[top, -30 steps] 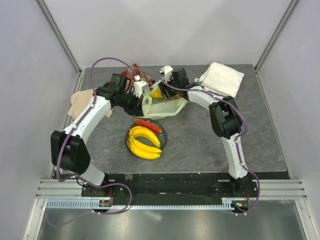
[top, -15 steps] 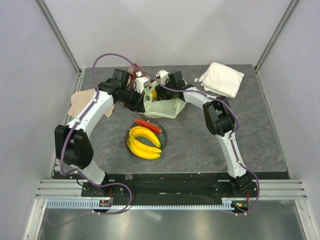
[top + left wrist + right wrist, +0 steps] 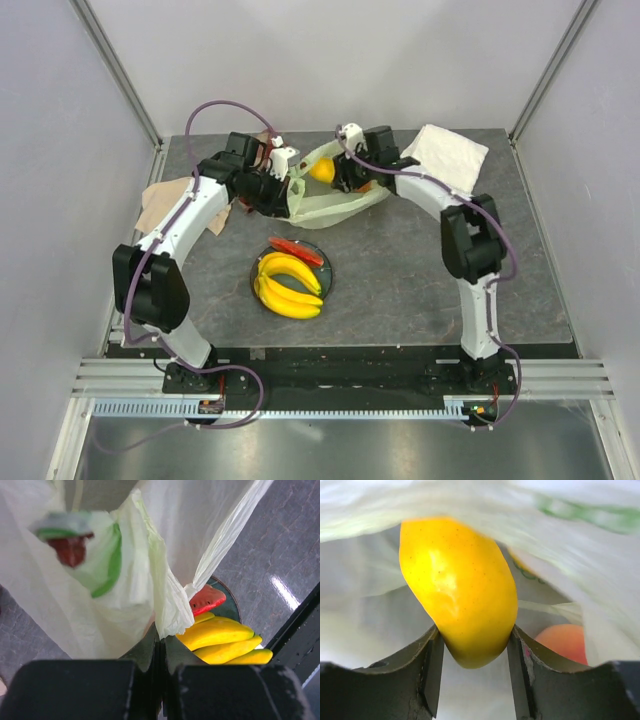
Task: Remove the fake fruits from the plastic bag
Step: Take out the fake fruit from the plastic bag, then place the fake fruit on the plate.
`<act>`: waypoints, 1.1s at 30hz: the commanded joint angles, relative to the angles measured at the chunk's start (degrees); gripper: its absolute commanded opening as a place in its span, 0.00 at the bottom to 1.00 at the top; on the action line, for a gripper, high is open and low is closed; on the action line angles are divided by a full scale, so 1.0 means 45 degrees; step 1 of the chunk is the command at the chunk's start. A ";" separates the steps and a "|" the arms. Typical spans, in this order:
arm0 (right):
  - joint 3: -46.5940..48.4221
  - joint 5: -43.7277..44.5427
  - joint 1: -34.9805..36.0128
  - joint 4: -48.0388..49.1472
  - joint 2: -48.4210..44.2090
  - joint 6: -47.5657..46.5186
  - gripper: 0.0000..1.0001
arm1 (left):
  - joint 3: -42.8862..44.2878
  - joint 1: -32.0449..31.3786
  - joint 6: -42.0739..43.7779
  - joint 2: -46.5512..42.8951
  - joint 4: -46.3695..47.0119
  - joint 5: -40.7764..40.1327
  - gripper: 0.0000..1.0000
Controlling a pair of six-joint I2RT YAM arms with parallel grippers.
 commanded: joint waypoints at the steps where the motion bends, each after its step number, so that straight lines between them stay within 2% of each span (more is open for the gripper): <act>1: -0.0670 -0.1250 -0.0072 -0.0566 -0.2909 -0.0429 0.30 | 0.0965 0.0099 -0.0394 0.0402 0.0670 -0.0383 0.02; 10: -0.3265 -0.1741 -0.0169 -0.2974 -0.6500 -0.2187 0.30 | 0.1962 0.0099 -0.0843 0.0794 0.0808 -0.0696 0.02; 14: -0.3932 -0.2910 -0.0208 -0.3598 -0.7909 -0.2870 0.30 | 0.2099 0.0099 -0.1058 0.0579 0.0924 -0.1008 0.02; 18: -0.4830 -0.3227 0.0317 -0.4456 -0.9159 -0.3865 0.30 | 0.2177 0.0099 -0.1312 0.0618 0.1100 -0.1906 0.02; 21: -0.5125 -0.2836 0.1176 -0.5197 -0.9669 -0.4278 0.31 | 0.2643 0.0099 -0.1798 0.0715 0.1062 -0.1791 0.02; 25: -0.5008 -0.1921 0.2971 -0.5591 -0.9690 -0.3557 0.32 | 0.3290 0.0099 -0.2190 0.0696 0.0886 -0.1458 0.02; 27: -0.4891 -0.1722 0.3910 -0.5670 -0.9378 -0.2330 0.31 | 0.3504 0.0099 -0.2327 0.0560 0.0789 -0.1477 0.02; 28: -0.4600 -0.1741 0.4028 -0.5708 -0.8796 -0.1416 0.31 | 0.3583 0.0099 -0.2386 0.0463 0.0633 -0.1458 0.02; 29: -0.4404 -0.1896 0.4107 -0.5786 -0.8385 0.0353 0.31 | 0.3680 0.0099 -0.2483 0.0404 0.0496 -0.1458 0.02; 33: -0.4225 -0.2601 0.4244 -0.5323 -0.7014 0.3526 0.30 | 0.3779 0.0099 -0.2660 -0.0279 0.0397 -0.1457 0.02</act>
